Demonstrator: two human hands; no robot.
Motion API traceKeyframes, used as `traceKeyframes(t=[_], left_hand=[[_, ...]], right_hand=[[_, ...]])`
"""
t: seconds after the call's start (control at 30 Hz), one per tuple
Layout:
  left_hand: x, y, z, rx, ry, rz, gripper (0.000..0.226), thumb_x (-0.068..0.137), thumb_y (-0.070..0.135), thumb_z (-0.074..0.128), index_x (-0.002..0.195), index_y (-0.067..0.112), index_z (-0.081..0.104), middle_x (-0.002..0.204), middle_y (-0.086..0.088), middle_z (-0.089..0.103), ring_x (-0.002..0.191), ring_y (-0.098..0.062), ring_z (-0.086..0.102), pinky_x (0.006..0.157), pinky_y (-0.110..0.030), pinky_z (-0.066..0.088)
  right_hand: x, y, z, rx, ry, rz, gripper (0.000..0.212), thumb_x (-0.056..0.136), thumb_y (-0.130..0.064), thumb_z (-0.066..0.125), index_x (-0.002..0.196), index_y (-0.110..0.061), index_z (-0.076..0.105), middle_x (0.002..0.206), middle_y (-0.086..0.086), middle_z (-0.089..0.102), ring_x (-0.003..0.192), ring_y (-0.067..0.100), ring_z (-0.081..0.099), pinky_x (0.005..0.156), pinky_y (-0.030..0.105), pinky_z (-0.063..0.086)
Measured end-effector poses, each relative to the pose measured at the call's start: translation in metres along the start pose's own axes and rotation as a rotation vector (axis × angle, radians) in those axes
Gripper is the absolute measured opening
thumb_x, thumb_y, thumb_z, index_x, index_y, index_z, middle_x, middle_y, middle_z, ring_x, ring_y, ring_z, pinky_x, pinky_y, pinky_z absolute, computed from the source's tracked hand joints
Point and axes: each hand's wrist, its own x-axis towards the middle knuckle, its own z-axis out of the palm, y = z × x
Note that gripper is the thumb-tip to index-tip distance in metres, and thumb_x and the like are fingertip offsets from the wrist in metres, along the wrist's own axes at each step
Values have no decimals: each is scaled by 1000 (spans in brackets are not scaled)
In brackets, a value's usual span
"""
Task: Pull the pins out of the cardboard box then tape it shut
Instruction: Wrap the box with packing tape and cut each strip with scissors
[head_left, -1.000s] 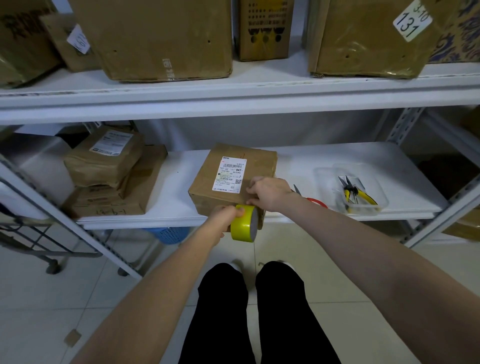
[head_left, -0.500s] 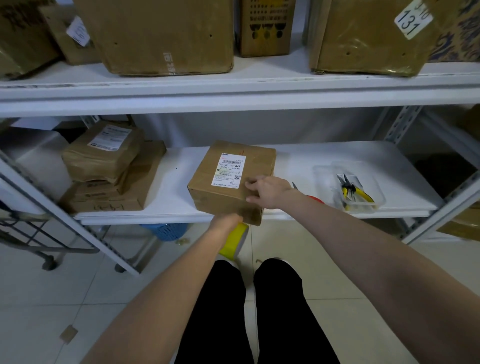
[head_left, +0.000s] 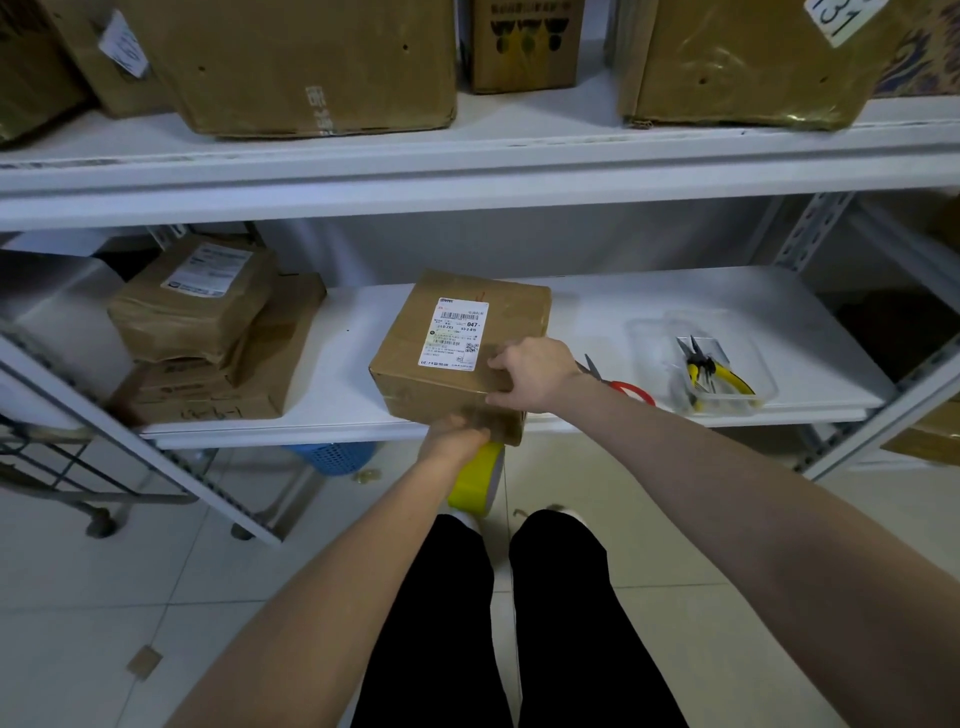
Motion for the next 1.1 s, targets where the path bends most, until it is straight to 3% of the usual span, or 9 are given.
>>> traceKeyframes(t=[0.1,0.17,0.33,0.47,0.6,0.73,0.83,1.0,1.1], left_hand=[[3,2,1,-6,4,24,9,86,8,60,85,9,69,104,-15,65,100,-28,58,85,-28,42],[7,0,4,8,17,27,22,85,8,59,65,17,60,89,-11,61,86,-25,53,77,-27,40],[7,-4,7,-30,35,-7,9,83,12,67,90,8,70,89,-7,61,89,-24,56,83,-28,43],[9,-7,10,-18,22,-6,16,88,18,64,99,8,68,93,-4,58,90,-21,51,78,-23,37],[12,-10,15,-22,29,12,8,90,14,60,92,9,66,89,-6,55,87,-20,49,66,-25,37],[18,-14,18,-58,26,1,11,89,13,61,96,10,68,94,-5,58,94,-21,52,83,-25,39],[25,-17,17,-47,36,-4,7,88,13,63,92,11,67,94,-6,59,92,-20,52,83,-25,39],[30,-17,14,-76,63,-20,14,85,11,66,72,13,64,89,-8,59,87,-20,51,79,-24,38],[27,-13,12,-87,73,-18,13,84,10,66,72,13,63,89,-8,58,86,-20,50,78,-24,38]], right_hand=[[0,-5,5,-43,36,-20,43,84,-53,54,105,-18,66,110,0,62,97,24,62,71,31,45],[-3,-8,8,-56,48,-13,42,86,-50,53,107,-16,65,111,2,61,95,26,63,67,30,43],[-23,20,2,371,-11,31,48,94,-43,52,138,-23,49,140,-4,50,123,19,51,92,33,44],[-44,57,31,479,241,454,28,95,-18,46,121,-15,57,124,5,59,111,26,57,85,36,49],[-54,78,62,320,-172,736,36,96,-23,45,128,-7,47,126,14,48,119,30,47,90,41,45],[-56,87,89,257,-300,731,45,96,-35,47,135,-12,46,127,16,45,119,30,46,90,38,45],[-52,91,91,258,-287,766,50,92,-40,54,132,-11,48,126,13,47,118,27,48,88,35,46],[-54,95,91,448,-208,763,40,84,-50,59,97,-12,61,86,1,58,83,22,60,65,26,44],[-57,97,90,703,-157,715,36,76,-44,68,86,-10,60,78,3,61,76,22,60,62,26,42]])
